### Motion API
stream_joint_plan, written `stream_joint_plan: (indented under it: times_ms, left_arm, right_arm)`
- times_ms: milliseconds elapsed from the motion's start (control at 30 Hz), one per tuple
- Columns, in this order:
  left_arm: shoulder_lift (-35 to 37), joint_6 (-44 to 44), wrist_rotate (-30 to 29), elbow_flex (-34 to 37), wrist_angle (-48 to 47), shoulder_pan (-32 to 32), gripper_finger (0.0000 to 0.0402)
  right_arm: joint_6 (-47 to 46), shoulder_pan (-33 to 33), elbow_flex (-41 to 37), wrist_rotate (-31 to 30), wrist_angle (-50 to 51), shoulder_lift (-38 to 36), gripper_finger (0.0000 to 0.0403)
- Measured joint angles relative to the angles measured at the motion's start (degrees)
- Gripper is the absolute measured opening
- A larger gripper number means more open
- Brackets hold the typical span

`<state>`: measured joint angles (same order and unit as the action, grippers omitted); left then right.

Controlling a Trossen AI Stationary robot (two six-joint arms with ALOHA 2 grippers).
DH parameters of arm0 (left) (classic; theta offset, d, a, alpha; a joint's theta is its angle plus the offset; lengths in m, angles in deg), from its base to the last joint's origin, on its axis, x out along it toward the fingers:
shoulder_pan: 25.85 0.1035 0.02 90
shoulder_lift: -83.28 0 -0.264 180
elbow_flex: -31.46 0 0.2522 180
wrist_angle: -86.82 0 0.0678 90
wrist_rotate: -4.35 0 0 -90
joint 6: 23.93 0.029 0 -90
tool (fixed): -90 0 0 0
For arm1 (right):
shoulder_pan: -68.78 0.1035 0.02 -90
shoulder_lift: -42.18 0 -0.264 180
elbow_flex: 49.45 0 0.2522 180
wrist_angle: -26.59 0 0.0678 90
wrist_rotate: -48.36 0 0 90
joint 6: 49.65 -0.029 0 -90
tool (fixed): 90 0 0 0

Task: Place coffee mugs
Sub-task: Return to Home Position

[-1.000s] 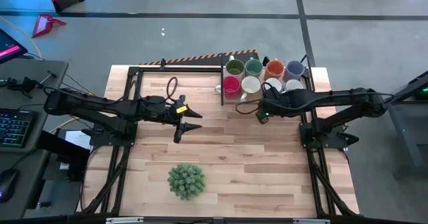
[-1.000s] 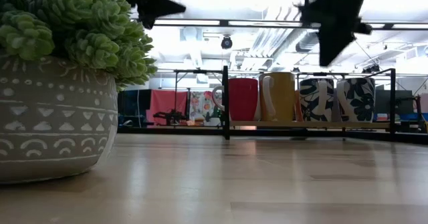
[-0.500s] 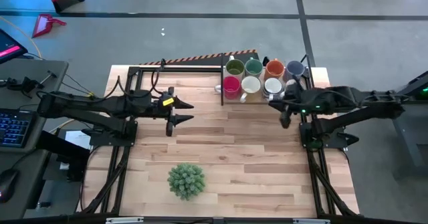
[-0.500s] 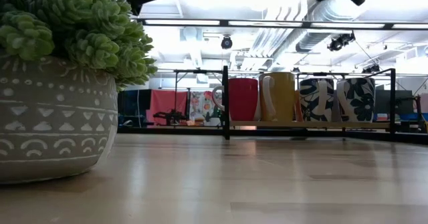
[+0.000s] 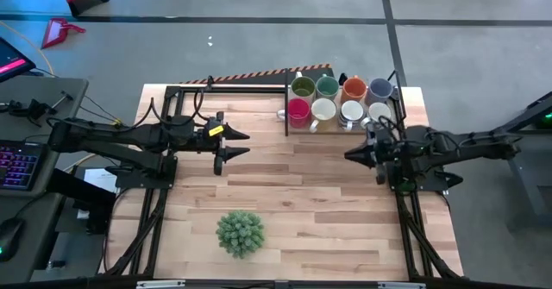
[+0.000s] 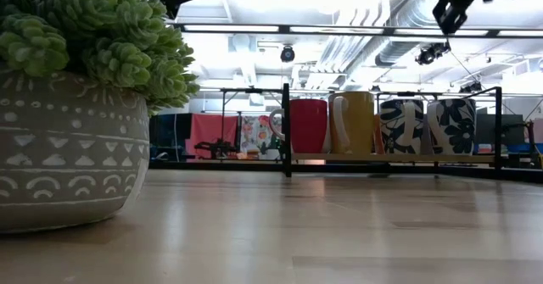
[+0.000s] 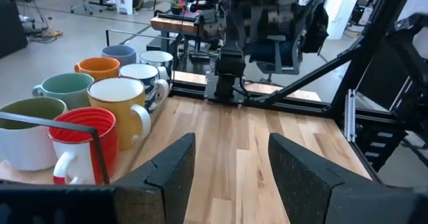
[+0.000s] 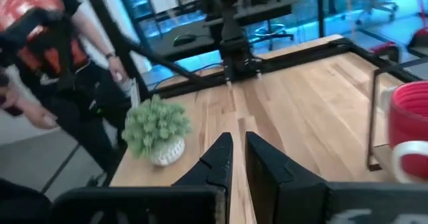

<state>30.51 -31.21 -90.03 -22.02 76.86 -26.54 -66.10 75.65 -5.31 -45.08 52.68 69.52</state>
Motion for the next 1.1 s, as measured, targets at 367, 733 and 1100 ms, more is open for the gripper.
stream_joint_plan:
  times_ms: [367,733,1100]
  left_arm:
    - [-0.04,-0.18,0.0,0.0,2.39,0.0,0.0179]
    - [-0.04,-2.67,-1.11,0.0,2.95,0.0,0.0179]
    - [-0.04,-2.88,-3.19,0.0,0.92,0.02,0.0179]
  right_arm:
    - [6.9,0.0,-12.74,8.2,-13.0,-6.51,0.0023]
    - [4.38,-0.02,-24.3,8.2,-21.95,-15.67,0.0023]
    - [7.79,-0.02,-25.65,8.14,-21.69,-18.17,0.0023]
